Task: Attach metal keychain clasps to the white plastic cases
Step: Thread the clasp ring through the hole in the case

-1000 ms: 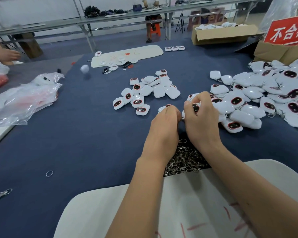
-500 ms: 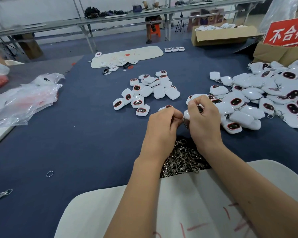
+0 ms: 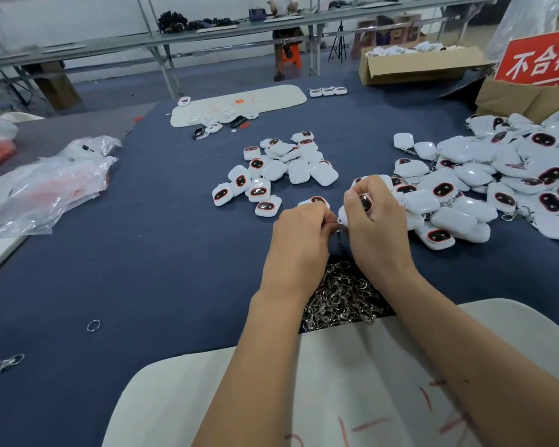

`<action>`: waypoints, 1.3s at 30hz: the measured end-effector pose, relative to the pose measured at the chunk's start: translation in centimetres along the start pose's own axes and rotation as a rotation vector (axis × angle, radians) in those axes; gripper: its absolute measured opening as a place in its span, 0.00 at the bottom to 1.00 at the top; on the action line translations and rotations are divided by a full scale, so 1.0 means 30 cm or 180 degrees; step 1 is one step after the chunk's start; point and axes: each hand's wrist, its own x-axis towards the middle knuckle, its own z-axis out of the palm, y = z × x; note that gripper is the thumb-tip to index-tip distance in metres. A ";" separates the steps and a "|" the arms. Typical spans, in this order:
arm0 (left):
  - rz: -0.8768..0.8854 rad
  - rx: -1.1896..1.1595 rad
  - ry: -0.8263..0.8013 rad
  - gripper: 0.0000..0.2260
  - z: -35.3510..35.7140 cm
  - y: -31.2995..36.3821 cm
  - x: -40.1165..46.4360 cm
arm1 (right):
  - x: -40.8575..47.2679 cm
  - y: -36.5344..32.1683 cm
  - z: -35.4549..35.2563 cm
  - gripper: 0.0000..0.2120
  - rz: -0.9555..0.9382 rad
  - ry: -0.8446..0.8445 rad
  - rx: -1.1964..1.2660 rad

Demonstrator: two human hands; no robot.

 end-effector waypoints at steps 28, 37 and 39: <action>-0.0512 -0.0970 0.0743 0.07 -0.029 0.011 -0.002 | 0.015 0.034 0.002 0.09 0.0689 -0.0505 0.1460; -0.0669 -0.1192 0.0329 0.09 -0.040 -0.016 0.005 | 0.016 0.035 -0.001 0.10 0.0583 -0.0652 0.1447; -0.0984 -0.1564 0.0418 0.07 -0.027 -0.002 0.009 | 0.019 0.033 -0.002 0.09 0.0626 -0.0588 0.1602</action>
